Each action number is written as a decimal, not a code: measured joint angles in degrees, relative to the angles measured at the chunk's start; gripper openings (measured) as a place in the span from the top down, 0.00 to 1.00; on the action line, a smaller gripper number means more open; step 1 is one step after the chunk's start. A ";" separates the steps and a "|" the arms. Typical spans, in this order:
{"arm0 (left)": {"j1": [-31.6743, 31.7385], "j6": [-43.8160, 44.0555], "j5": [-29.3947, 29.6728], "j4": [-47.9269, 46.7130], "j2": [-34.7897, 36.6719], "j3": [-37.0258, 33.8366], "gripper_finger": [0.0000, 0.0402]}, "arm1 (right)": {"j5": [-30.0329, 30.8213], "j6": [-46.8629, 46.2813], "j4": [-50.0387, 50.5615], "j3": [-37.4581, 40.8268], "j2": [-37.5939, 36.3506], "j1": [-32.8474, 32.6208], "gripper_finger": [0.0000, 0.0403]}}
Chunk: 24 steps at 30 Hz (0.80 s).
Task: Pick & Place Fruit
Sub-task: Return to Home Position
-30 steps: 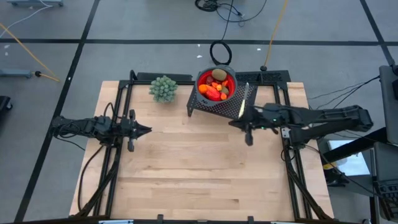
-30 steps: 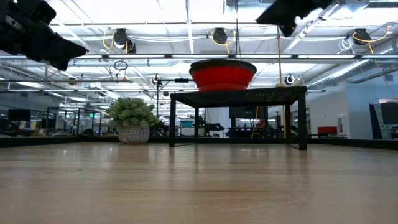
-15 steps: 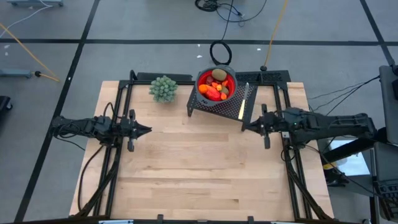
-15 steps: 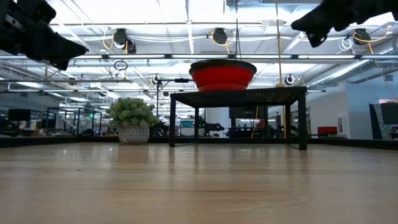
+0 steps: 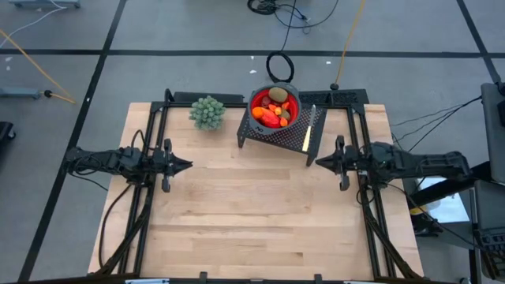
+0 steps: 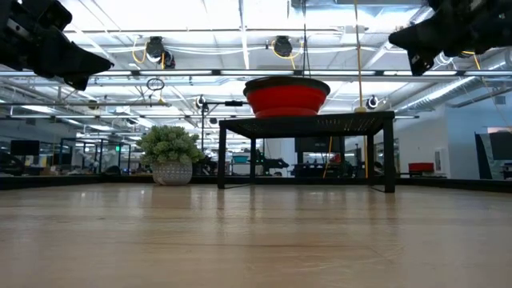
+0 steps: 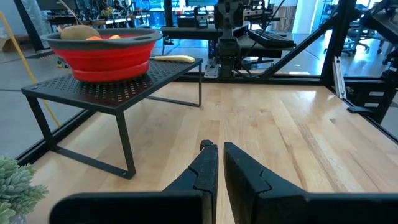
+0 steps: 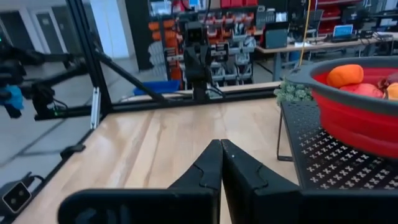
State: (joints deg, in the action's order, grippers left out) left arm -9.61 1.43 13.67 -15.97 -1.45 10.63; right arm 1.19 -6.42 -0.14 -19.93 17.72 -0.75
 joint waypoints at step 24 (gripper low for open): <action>0.00 -1.18 3.37 0.00 0.01 0.00 0.94 | 1.99 -1.98 1.31 7.24 -14.15 0.02 1.00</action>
State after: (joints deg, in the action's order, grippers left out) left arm -9.61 0.25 17.04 -15.97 -1.44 10.63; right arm 3.18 -8.40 1.16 -12.69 3.57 -0.73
